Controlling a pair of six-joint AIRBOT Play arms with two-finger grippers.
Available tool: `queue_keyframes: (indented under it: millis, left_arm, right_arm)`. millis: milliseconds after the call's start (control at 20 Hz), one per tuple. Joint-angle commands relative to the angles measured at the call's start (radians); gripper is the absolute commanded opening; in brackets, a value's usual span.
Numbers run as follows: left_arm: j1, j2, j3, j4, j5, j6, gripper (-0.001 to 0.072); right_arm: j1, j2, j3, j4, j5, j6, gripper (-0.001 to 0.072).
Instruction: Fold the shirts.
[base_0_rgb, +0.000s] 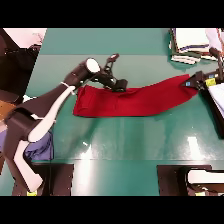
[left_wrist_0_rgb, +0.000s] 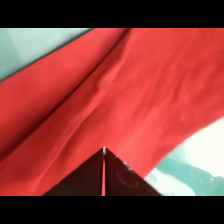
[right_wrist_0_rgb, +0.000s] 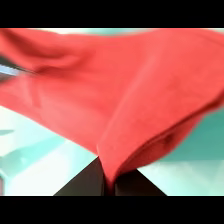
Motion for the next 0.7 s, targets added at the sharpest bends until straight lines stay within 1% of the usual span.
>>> queue_keyframes:
  millis: [0, 100, 250, 500, 650]
  left_arm:
    - [-0.051, -0.106, 0.100, 0.003, 0.003, -0.037, 0.0024]
    - [-0.055, -0.129, 0.100, 0.011, -0.002, -0.044, 0.0024]
    - [-0.055, -0.143, 0.100, 0.021, -0.008, -0.052, 0.0025]
    - [-0.055, -0.148, 0.100, 0.034, -0.024, -0.051, 0.0025]
    - [-0.054, -0.142, 0.108, 0.037, -0.048, -0.025, 0.0024]
  right_arm:
    - [0.095, 0.043, 0.113, 0.062, 0.031, 0.090, 0.0019]
    - [0.154, 0.043, 0.201, 0.062, 0.032, 0.129, 0.0019]
    - [0.237, 0.043, 0.301, 0.061, 0.032, 0.154, 0.0019]
    - [0.333, 0.043, 0.368, 0.059, -0.010, 0.158, 0.0019]
    - [0.366, 0.043, 0.368, 0.059, -0.035, 0.130, 0.0019]
